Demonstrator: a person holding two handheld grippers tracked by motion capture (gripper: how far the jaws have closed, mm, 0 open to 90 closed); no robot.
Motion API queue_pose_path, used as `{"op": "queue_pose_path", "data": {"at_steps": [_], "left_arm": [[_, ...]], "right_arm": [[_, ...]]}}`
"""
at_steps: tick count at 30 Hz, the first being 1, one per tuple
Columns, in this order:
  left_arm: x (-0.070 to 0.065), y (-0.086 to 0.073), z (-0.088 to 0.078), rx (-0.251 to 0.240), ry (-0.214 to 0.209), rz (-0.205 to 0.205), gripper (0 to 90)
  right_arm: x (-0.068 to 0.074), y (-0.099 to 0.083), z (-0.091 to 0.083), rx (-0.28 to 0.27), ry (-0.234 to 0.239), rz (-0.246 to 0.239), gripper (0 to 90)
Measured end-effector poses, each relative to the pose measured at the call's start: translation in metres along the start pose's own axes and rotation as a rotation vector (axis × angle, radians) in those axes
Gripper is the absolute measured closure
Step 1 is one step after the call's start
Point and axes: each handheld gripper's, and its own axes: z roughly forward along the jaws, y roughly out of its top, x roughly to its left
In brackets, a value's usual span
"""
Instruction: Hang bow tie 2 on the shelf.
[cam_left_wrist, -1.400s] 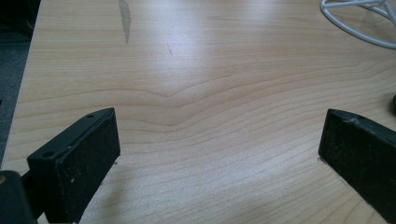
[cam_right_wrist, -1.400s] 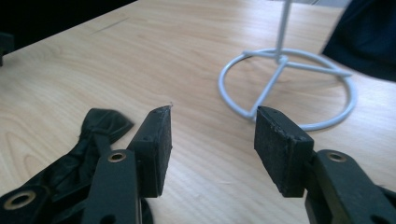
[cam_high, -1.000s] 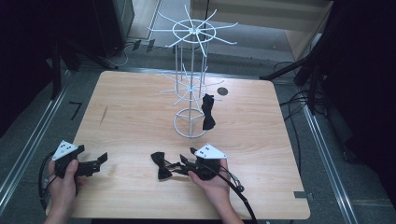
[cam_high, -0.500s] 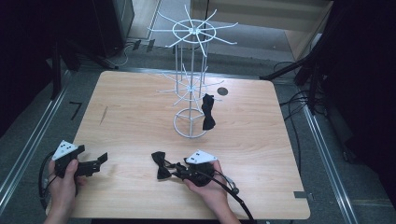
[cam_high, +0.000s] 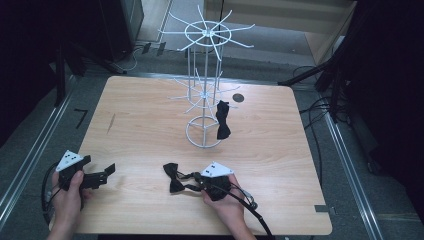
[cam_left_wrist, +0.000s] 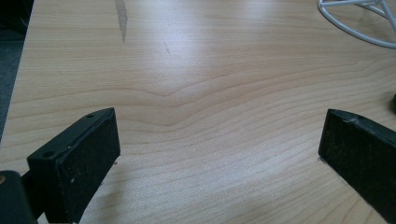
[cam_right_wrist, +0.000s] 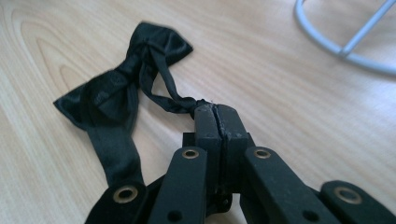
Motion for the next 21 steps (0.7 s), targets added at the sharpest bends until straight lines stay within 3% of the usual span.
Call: {"op": "queue_pose_path", "data": {"at_steps": [8,21], "left_arm": [[0.000,0.000,0.000,0.000,-0.002,0.000,0.0],[0.000,0.000,0.000,0.001,0.004,0.004,0.0]], "right_arm": [[-0.001,0.007,-0.012,-0.100,-0.039,-0.008,90.0],[-0.009,0.025,-0.035,-0.206,-0.087,-0.021,90.0]]}}
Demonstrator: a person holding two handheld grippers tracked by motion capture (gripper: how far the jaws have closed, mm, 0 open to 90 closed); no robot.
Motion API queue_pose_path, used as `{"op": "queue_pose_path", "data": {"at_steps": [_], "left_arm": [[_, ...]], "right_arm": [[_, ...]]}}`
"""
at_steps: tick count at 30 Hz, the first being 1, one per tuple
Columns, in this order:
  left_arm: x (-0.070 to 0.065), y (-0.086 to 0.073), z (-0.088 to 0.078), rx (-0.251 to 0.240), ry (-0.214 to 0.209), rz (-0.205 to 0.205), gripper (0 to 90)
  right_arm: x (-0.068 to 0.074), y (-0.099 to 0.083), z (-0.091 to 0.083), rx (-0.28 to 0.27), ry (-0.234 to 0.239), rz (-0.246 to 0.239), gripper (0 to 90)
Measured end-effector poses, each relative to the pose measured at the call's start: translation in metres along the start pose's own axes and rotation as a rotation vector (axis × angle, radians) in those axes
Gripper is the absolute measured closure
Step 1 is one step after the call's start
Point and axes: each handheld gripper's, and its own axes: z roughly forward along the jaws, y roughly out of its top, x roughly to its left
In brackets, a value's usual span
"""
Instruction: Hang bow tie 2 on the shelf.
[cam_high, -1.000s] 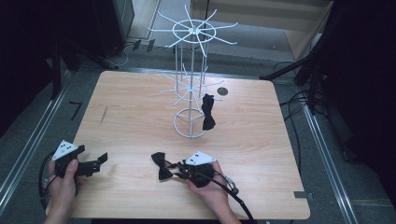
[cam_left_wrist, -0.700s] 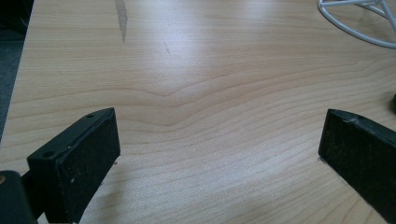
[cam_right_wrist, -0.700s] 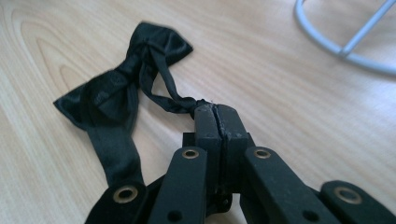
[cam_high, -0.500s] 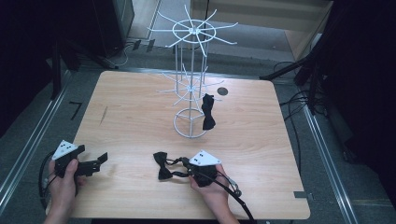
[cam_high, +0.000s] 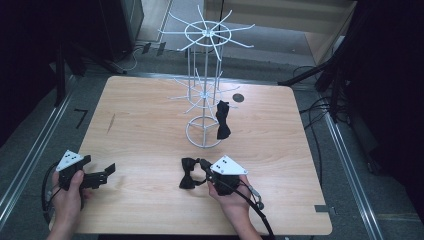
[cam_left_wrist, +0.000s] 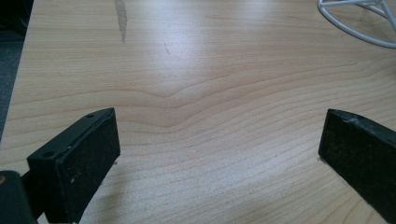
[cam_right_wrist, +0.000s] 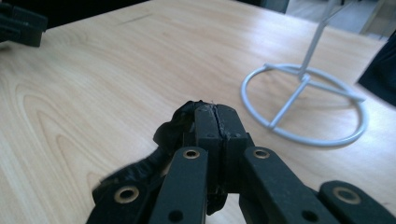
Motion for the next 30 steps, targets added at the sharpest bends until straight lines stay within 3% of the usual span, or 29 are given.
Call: {"op": "queue_pose_path", "data": {"at_steps": [18,30], "left_arm": [[0.000,0.000,0.000,-0.003,0.002,0.001,0.0],[0.000,0.000,0.000,-0.001,-0.001,0.000,0.0]], "right_arm": [[-0.021,0.036,-0.024,-0.100,-0.081,-0.029,90.0],[-0.025,0.056,-0.031,-0.141,-0.097,-0.036,90.0]]}}
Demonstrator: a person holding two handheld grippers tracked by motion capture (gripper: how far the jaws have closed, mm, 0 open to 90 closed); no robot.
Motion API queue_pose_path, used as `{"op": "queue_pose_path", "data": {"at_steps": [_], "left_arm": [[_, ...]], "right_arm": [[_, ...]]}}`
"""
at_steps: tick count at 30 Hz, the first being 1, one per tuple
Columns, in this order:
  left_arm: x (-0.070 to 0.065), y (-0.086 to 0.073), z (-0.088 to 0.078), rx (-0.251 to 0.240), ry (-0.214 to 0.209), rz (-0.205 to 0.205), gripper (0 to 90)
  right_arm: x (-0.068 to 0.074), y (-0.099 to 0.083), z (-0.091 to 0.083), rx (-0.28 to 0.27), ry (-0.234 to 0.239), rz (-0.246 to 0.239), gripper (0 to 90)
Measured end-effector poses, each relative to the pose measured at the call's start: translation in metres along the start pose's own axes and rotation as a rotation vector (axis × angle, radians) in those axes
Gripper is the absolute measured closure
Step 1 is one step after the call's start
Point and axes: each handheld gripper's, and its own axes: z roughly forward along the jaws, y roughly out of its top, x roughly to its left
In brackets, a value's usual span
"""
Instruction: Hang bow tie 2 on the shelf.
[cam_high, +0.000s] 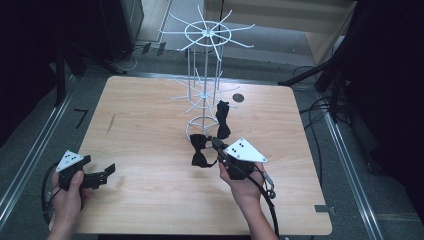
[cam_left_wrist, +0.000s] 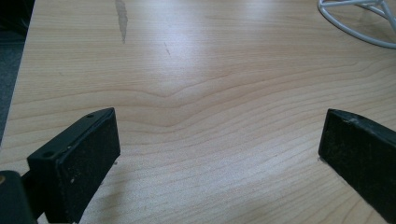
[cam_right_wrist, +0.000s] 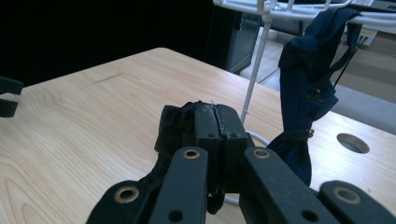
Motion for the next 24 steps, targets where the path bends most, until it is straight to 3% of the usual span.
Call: {"op": "queue_pose_path", "data": {"at_steps": [24], "left_arm": [[0.000,0.000,0.000,0.001,0.000,0.000,0.0]], "right_arm": [[-0.005,0.030,-0.008,-0.061,-0.011,-0.009,90.0]]}}
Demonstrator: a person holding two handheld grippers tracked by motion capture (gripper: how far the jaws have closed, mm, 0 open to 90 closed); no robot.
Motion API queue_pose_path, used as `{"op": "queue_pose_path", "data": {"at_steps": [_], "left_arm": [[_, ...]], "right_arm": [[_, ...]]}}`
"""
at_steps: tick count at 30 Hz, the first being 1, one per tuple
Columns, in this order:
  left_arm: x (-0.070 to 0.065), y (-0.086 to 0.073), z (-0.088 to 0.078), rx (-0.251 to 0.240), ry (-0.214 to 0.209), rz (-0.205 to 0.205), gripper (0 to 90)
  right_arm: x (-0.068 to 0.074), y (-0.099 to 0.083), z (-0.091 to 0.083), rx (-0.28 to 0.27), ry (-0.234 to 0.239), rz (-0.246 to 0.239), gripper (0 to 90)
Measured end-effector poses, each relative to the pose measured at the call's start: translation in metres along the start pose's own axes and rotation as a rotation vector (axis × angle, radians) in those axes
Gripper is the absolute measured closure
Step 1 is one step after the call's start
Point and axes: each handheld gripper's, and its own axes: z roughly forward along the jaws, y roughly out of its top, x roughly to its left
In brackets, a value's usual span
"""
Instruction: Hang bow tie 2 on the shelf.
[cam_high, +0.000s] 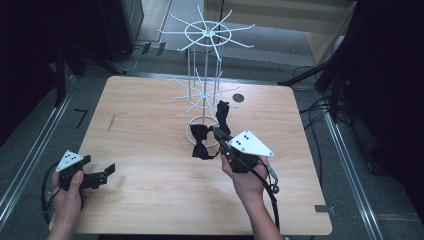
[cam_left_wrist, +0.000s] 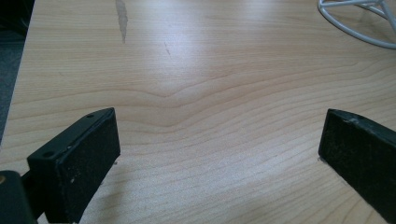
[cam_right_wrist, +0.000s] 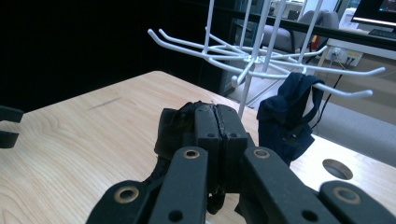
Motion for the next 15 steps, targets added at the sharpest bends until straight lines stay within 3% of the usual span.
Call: {"op": "queue_pose_path", "data": {"at_steps": [15], "left_arm": [[0.000,0.000,0.000,-0.001,-0.001,-0.001,0.0]], "right_arm": [[-0.004,0.012,-0.004,-0.026,-0.010,-0.003,90.0]]}}
